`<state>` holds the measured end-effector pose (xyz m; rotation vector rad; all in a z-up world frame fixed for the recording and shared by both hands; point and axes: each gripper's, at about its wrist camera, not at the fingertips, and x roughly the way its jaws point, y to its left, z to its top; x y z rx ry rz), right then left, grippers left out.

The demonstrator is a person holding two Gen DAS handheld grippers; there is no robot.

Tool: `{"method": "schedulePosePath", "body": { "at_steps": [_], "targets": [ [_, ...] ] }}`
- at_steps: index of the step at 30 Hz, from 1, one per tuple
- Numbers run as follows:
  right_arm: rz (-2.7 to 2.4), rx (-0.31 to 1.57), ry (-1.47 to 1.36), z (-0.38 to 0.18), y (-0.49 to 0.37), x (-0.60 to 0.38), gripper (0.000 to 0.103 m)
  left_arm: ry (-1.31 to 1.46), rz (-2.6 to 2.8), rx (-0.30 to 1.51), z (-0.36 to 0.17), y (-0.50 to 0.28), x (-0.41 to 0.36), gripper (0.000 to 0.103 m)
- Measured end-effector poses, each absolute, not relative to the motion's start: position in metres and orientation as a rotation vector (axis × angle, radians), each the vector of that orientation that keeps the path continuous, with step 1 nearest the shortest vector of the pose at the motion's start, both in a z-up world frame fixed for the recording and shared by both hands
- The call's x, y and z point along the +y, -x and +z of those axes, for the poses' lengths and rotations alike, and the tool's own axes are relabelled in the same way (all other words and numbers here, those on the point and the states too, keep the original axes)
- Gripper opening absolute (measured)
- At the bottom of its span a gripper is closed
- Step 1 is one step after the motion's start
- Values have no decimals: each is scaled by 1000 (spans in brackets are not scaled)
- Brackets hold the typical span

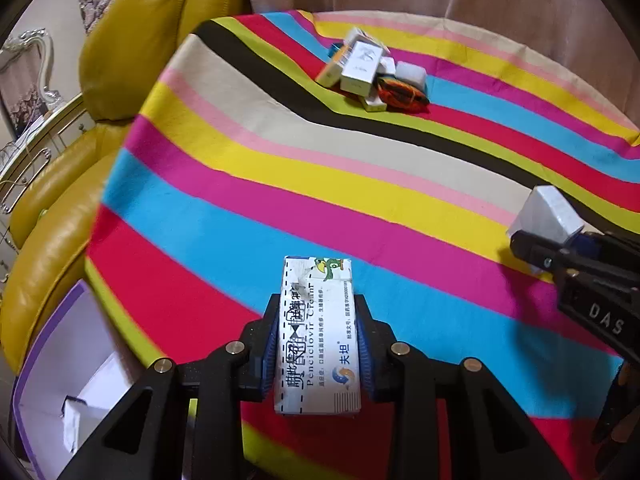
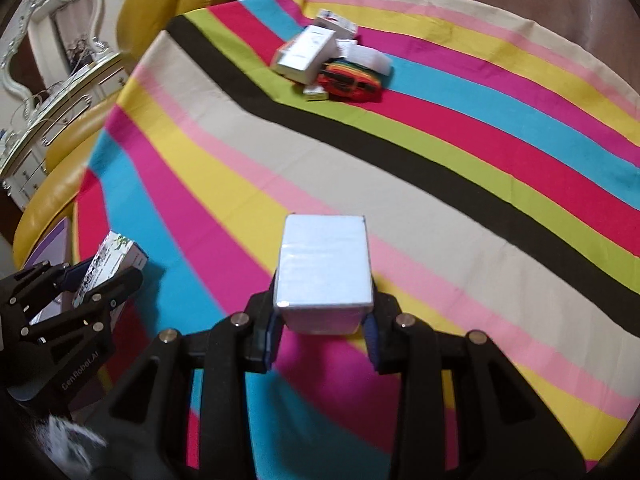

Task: Organize objects
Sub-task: 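Carry the cream box and small white box over the storage box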

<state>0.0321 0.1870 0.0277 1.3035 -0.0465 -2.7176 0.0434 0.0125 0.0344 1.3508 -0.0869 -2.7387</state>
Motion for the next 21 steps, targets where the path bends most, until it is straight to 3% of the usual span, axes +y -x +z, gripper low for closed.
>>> {"method": "schedulePosePath", "body": {
  "at_steps": [9,21],
  "targets": [
    [-2646,78,-1200,54,-55,125,38,-1243,-2718,8,69,-90,-43,34],
    [-2468,268,-1073,75,-82,16,38,-1178,-2591,149,72,-137,-127,34]
  ]
}}
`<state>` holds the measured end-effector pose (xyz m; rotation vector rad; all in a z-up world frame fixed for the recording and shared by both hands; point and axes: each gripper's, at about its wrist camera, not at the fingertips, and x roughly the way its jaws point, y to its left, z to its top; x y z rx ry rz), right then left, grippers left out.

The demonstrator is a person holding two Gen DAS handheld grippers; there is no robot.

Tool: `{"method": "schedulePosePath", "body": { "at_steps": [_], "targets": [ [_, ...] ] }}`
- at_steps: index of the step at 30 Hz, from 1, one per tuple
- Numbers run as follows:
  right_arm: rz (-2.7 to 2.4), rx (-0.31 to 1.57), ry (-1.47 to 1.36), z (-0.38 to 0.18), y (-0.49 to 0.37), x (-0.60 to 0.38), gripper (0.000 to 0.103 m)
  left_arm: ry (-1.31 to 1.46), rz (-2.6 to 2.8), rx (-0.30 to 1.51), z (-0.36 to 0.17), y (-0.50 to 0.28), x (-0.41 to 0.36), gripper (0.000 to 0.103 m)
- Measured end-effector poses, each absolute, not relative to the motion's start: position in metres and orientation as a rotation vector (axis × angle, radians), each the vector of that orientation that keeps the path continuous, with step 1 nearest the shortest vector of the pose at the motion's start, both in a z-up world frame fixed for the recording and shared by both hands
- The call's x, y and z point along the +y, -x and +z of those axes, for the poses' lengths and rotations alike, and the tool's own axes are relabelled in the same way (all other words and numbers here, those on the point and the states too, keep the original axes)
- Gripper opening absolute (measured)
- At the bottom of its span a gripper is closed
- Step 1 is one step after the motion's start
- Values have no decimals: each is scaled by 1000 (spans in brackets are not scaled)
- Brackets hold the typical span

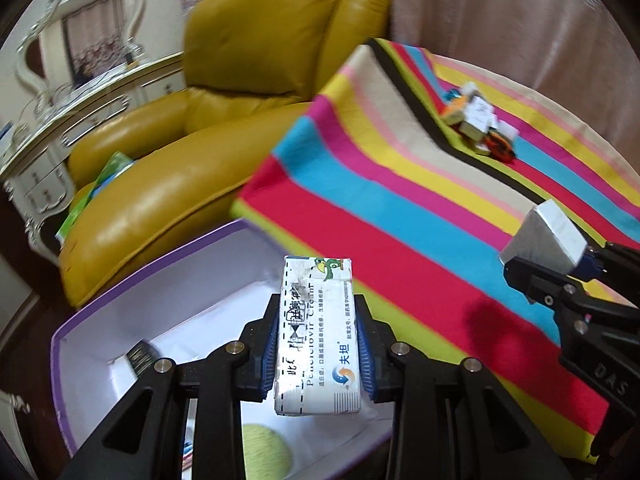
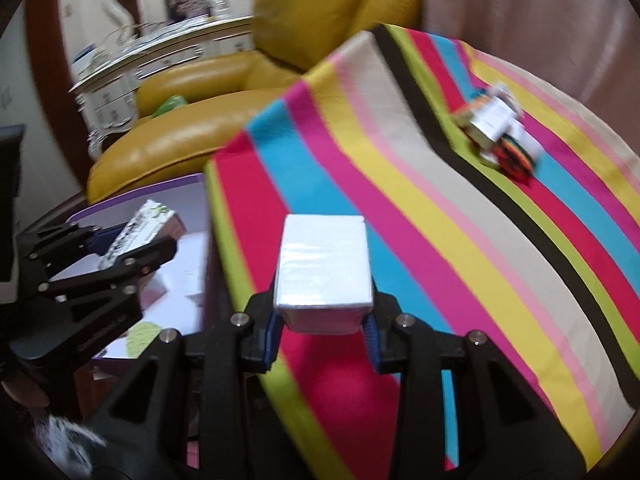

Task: Organize objects
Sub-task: 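Carry the cream box and small white box over the storage box, then open both tools to drop the two boxes into the storage box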

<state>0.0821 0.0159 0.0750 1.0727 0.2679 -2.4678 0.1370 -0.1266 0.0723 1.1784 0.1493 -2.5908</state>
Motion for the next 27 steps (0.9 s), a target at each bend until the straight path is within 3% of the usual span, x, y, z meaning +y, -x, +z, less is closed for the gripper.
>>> {"method": "schedulePosePath", "body": {
  "at_steps": [17,27],
  "targets": [
    [-2184,466,-960,66,-128,-108,38,-1169,-2350,337,45,-208,-227,34],
    [-2068,522,-913,55,-149,-139,38,-1163,-2280,365,37,-222,-249,34]
  ]
}}
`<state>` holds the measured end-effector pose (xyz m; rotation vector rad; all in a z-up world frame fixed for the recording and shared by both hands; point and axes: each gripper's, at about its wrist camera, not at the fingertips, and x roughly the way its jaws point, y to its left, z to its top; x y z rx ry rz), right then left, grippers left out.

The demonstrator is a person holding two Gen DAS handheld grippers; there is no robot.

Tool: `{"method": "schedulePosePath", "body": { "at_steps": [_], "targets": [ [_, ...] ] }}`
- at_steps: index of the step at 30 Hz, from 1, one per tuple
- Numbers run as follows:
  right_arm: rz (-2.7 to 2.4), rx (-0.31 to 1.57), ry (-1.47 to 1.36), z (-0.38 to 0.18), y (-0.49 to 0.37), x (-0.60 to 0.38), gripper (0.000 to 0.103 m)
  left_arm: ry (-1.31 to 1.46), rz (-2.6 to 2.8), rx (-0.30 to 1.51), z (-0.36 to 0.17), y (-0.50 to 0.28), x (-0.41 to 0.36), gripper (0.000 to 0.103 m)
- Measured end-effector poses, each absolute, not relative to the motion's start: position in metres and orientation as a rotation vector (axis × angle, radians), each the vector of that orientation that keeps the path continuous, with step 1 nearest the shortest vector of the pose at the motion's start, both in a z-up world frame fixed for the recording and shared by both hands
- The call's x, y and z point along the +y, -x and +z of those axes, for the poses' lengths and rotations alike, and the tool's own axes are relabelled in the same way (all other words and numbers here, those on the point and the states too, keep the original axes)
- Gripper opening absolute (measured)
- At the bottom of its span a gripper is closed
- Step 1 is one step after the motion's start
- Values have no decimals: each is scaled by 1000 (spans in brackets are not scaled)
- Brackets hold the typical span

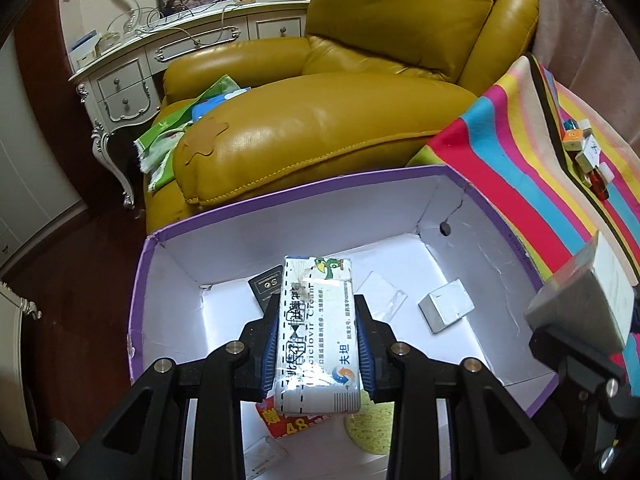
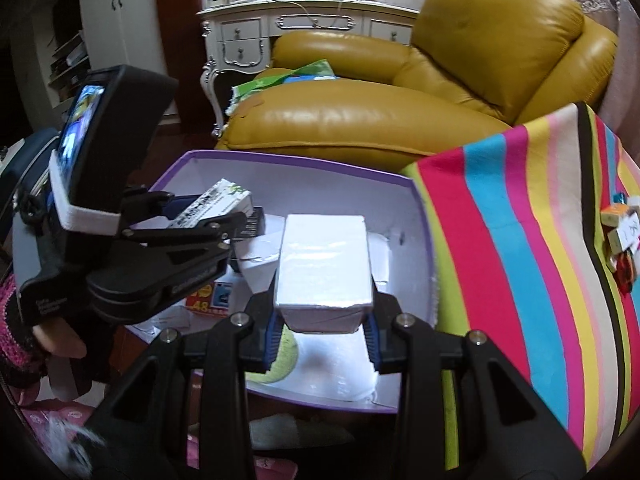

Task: Organize objects
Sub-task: 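Open both tools to drop the two boxes into the storage box, then grasp the rainbow strap with the right tool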

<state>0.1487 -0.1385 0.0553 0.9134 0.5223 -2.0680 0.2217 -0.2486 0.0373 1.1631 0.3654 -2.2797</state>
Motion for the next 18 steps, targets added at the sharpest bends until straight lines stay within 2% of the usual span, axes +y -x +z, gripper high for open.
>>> {"method": "schedulePosePath", "body": {
  "at_steps": [4,6,8,10,18],
  "targets": [
    [-2052,488,-891,59,-150,-141,41,-1151,-2264,357,39,-221,-248,35],
    [-2059,465,-883,61,-147,-139,63,-1146,-2251,358,41,-221,-247,46],
    [-2089,439,-868,64,-144,-133,71,-1134,-2249,361,43,-221,-247,69],
    [-2113,409,-861,67,-139,-125,72,-1120,-2251,345,46,-220,-243,74],
    [-2235,305,-906,68,-114,-70,74,-1190,-2316,263,48,-190,-214,79]
  ]
}}
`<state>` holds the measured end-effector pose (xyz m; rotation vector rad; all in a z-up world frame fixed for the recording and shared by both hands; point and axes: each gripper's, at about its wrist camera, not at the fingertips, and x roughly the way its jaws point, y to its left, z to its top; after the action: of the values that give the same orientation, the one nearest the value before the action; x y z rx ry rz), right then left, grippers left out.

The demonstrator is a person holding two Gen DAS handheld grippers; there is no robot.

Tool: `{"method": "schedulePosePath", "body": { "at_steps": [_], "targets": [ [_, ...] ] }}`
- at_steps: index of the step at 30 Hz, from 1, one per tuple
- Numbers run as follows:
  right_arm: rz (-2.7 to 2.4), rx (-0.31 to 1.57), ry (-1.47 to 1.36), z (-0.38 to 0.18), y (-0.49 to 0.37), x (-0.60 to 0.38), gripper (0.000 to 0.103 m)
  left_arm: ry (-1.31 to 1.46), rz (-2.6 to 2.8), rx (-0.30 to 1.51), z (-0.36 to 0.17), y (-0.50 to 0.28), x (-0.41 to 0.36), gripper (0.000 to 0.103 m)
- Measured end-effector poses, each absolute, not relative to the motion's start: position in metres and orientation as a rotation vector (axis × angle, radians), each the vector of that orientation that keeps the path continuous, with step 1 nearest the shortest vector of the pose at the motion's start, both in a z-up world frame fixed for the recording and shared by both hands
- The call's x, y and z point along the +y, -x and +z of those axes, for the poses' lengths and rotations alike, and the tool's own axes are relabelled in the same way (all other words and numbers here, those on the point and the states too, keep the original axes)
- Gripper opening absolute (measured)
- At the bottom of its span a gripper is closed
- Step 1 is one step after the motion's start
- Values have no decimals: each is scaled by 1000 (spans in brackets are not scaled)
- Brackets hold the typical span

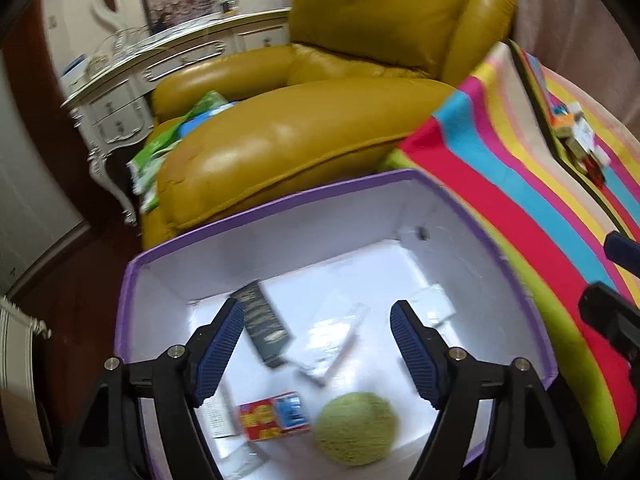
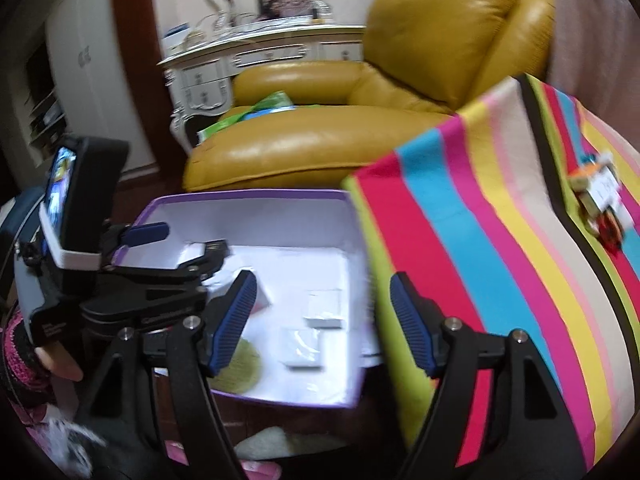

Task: Organize objects
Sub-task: 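Grasp the rainbow strap with the right tool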

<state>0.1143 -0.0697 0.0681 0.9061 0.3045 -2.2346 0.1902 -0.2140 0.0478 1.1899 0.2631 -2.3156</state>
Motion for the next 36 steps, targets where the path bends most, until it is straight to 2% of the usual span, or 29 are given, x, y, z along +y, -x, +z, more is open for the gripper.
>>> {"method": "schedulePosePath", "body": {
  "at_steps": [2,6,13,19,22,26,30,34,36],
  "targets": [
    [-2284,292,-938,62,-104,-47,79,-1244,-2389,294,48,-172,-195,83],
    [-2433,239,-1051,41,-74,21,80,-1390,-2564,328,44,-127,-144,84],
    [-2694,152,-1245,22,-22,152,80,-1455,-2737,76,33,0,-37,84],
    [-2764,34,-1338,18,34,225,80,-1405,-2782,32,21,92,-7,84],
    [-2770,-42,-1354,15,61,241,80,-1386,-2793,-2,12,115,-6,84],
    [-2742,-165,-1353,9,98,248,80,-1384,-2829,97,7,120,-14,95],
    [-2732,-188,-1350,3,136,241,82,-1404,-2843,108,4,124,-11,103],
    [-2704,-108,-1357,-6,184,224,82,-1416,-2821,54,1,129,-4,103],
    [-2645,8,-1343,-12,210,211,84,-1418,-2814,37,0,129,-2,103]
  ]
}}
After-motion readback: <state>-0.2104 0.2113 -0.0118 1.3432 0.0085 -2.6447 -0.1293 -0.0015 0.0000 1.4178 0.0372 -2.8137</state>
